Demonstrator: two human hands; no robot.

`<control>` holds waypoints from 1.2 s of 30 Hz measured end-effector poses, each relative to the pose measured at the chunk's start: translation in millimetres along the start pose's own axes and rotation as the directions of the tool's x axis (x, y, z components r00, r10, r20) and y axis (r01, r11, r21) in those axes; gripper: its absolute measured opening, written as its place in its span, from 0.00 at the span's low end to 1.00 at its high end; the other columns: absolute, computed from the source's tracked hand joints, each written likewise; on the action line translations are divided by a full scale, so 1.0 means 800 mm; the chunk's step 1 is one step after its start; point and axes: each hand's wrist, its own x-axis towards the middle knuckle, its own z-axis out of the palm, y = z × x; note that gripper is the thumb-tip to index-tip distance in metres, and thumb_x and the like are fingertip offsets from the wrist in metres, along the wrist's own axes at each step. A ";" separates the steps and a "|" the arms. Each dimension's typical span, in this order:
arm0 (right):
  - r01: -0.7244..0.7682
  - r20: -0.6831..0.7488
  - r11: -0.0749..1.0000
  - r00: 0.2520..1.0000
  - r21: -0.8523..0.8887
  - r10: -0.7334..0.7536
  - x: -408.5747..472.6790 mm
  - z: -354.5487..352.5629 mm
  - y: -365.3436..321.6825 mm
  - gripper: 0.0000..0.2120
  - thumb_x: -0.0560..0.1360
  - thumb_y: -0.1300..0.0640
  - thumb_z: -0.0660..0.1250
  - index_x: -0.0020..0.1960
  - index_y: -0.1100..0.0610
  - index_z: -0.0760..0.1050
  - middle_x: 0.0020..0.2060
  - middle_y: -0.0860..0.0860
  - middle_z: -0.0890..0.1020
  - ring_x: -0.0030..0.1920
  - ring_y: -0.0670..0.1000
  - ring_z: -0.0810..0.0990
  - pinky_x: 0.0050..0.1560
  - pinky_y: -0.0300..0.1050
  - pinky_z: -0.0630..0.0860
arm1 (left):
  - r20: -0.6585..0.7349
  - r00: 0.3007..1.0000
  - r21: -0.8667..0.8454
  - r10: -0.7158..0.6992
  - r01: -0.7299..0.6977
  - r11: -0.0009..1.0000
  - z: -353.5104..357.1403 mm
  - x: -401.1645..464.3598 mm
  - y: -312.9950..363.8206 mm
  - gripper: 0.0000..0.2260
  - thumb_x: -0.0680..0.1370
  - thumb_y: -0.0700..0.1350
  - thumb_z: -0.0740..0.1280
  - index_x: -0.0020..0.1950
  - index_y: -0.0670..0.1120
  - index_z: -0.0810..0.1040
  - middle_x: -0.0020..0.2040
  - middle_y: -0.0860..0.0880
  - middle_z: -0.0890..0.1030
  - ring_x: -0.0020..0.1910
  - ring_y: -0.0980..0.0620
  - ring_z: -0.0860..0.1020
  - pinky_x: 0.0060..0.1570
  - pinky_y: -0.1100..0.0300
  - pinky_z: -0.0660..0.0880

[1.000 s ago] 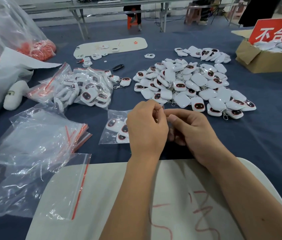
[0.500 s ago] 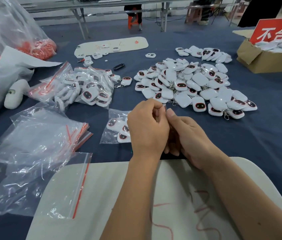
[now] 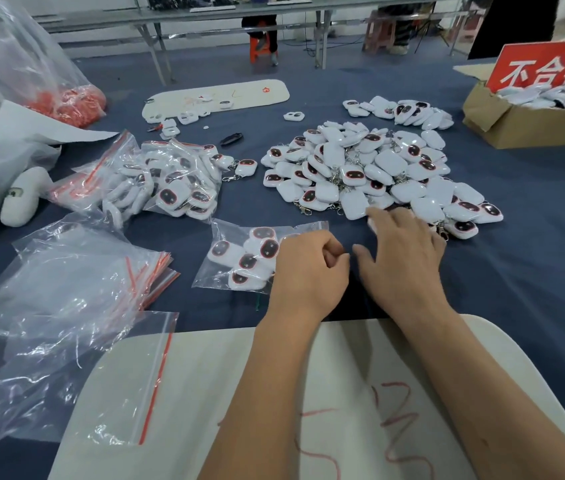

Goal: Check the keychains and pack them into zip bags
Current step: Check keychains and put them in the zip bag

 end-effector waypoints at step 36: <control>-0.132 0.150 0.401 0.989 0.906 -0.013 0.002 0.009 0.003 0.11 0.82 0.62 0.67 0.58 0.52 0.86 0.31 0.39 0.82 0.31 0.39 0.76 0.35 0.30 0.71 | -0.036 0.982 -0.443 -0.184 0.149 0.884 -0.018 0.006 0.005 0.03 0.80 0.43 0.73 0.50 0.44 0.82 0.45 0.41 0.84 0.40 0.44 0.81 0.36 0.59 0.80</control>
